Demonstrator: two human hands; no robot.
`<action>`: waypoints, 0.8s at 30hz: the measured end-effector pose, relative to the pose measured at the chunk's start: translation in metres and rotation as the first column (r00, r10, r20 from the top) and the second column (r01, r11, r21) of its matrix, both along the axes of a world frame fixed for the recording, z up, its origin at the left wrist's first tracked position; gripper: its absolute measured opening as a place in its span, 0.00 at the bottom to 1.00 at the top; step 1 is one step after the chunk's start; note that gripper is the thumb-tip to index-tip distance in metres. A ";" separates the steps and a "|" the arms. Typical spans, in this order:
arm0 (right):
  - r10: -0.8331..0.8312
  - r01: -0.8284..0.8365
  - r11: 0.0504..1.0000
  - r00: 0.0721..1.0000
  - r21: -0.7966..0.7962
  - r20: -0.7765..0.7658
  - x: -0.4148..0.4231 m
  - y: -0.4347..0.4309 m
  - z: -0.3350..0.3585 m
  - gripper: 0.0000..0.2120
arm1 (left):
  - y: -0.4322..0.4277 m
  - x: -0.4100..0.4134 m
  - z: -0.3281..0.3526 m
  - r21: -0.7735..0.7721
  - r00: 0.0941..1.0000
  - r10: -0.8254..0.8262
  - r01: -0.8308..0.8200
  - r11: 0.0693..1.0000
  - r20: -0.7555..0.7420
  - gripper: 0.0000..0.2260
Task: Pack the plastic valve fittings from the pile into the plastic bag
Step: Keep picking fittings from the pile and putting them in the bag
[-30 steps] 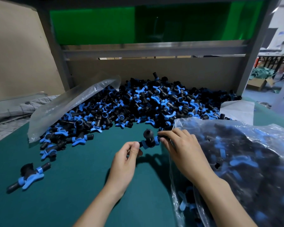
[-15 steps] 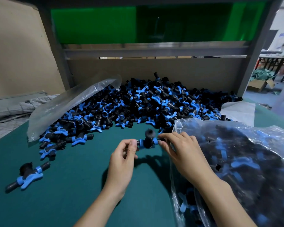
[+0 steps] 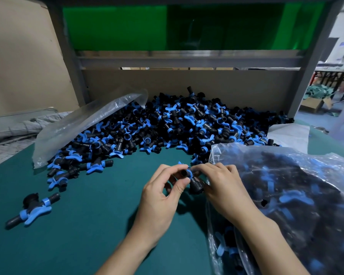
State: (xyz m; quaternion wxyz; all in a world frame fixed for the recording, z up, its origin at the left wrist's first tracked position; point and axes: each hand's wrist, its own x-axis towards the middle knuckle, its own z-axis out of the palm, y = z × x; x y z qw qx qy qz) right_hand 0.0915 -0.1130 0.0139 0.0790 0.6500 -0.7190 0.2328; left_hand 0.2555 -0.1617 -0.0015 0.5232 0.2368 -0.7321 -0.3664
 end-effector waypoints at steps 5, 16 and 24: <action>0.007 -0.007 1.000 1.000 0.006 -0.006 0.000 0.000 0.000 0.12 | 0.000 0.000 0.000 -0.019 1.000 -0.007 0.007 1.000 -0.004 0.09; 0.064 -0.052 0.992 0.993 -0.112 0.104 0.000 0.002 0.002 0.08 | -0.014 0.005 -0.004 0.170 0.991 0.084 -0.065 0.983 -0.106 0.05; 0.100 -0.076 0.979 0.988 -0.191 0.120 0.005 0.003 0.007 0.05 | -0.024 0.004 -0.014 0.410 0.990 0.085 -0.033 0.911 -0.109 0.05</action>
